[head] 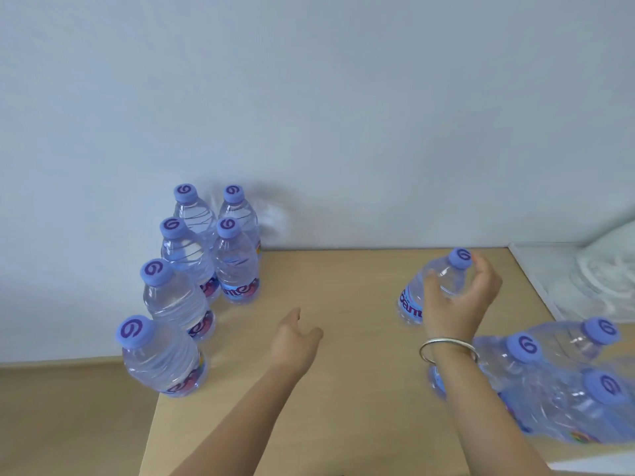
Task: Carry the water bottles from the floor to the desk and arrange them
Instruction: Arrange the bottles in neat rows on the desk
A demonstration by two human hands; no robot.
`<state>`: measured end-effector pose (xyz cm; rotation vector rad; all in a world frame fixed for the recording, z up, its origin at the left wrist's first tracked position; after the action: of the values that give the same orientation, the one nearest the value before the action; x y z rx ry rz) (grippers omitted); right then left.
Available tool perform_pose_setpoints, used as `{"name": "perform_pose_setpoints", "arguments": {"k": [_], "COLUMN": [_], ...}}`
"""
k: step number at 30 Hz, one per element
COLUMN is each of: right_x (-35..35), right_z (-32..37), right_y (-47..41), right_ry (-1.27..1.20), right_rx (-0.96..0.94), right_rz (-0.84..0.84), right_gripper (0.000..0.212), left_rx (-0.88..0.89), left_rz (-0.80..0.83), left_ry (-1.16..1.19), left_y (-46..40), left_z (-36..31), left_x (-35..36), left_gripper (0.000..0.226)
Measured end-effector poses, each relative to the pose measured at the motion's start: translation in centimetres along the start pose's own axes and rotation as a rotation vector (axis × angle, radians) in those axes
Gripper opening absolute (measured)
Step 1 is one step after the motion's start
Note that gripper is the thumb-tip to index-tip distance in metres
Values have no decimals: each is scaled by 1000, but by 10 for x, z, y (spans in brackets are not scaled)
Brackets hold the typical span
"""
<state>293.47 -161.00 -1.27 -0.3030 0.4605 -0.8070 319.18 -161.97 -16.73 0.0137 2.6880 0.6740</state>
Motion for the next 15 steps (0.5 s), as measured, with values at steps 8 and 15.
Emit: {"name": "perform_pose_setpoints", "arguments": {"k": [8,15], "right_x": [18,25], "right_z": [-63,-74], "right_y": [-16,-19], "right_ry": [26,174], "right_rx": [462,417], "right_rz": [18,177], "right_gripper": [50,53], "left_rx": [54,64], "left_rz": [68,45], "left_ry": [-49,-53], "left_y": [17,24], "left_z": [-11,-5], "left_x": [20,13], "left_gripper": [58,57]}}
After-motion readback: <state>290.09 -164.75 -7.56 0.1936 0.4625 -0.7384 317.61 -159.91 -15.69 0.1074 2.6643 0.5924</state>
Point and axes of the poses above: each hand's wrist, its own y-axis away from the middle knuckle, its own x-axis out of the palm, z = x × y, the point moved 9 cm from there along -y, towards the middle knuckle, and after that the axes turned 2 degrees about z, right-handed, at the moved point
